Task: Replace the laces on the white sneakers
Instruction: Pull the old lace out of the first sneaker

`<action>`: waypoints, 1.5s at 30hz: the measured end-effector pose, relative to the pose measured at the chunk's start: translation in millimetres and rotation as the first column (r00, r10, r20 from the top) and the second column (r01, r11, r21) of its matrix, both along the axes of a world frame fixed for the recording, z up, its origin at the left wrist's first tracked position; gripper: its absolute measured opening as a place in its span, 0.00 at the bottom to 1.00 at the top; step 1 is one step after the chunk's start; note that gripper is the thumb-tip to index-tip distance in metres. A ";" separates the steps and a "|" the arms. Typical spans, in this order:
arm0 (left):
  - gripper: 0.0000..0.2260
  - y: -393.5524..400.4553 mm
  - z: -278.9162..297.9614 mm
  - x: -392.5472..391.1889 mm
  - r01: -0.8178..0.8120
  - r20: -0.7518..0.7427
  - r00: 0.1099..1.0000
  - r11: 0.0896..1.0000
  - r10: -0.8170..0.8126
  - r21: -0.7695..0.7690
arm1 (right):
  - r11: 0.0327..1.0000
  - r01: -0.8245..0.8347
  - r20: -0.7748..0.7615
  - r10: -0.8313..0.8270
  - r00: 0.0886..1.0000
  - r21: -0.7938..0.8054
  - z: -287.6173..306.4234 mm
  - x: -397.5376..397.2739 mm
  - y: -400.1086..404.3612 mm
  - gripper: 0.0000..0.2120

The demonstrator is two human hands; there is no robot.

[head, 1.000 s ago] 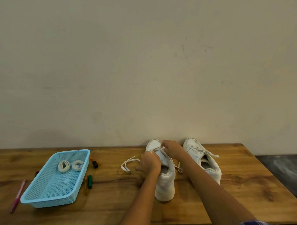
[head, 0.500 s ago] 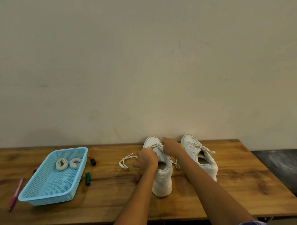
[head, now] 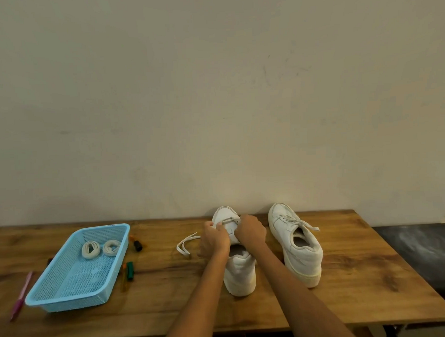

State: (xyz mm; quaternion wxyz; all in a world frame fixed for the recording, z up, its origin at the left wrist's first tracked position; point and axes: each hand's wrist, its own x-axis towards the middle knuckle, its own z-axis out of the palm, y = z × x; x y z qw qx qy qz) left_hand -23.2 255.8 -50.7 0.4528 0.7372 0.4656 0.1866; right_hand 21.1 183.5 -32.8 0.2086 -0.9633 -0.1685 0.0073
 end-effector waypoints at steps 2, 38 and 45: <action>0.11 3.0 0.6 6.5 0.043 -0.013 0.999 0.999 -0.043 0.026 | 0.999 0.036 0.035 -0.037 0.999 0.031 -0.5 -0.9 0.1 0.11; 0.11 -0.1 9.2 32.3 0.165 0.014 0.979 0.835 -0.202 0.524 | 0.965 0.145 0.027 -0.155 0.988 0.221 -12.4 0.5 1.6 0.12; 0.08 3.3 -1.7 37.7 0.301 -0.242 0.952 0.721 -0.188 0.624 | 0.963 0.140 0.013 -0.147 0.989 0.230 -11.3 0.1 1.1 0.11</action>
